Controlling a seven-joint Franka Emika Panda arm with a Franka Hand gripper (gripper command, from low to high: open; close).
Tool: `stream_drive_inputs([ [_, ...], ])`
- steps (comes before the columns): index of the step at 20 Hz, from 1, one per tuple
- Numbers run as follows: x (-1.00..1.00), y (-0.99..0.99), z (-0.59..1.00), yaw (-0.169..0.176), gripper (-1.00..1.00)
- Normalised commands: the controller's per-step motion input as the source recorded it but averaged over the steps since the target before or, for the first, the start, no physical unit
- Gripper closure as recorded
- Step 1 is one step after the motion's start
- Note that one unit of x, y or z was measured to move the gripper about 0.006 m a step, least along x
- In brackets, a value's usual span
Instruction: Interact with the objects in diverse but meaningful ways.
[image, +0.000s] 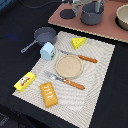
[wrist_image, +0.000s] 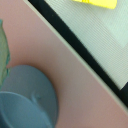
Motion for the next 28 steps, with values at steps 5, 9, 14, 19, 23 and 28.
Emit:
stream_drive_inputs([
  [5, 0.05, -0.46, -0.14, 0.193, -1.00],
  [9, 0.12, -0.42, -0.17, 0.183, -1.00],
  [14, 0.20, -0.32, -0.16, 0.167, -1.00],
  [19, 0.11, -0.11, -0.14, 0.075, -1.00],
  [23, 0.00, 0.03, -0.16, 0.024, -1.00],
  [28, 0.10, 0.10, -0.20, 0.019, -1.00],
])
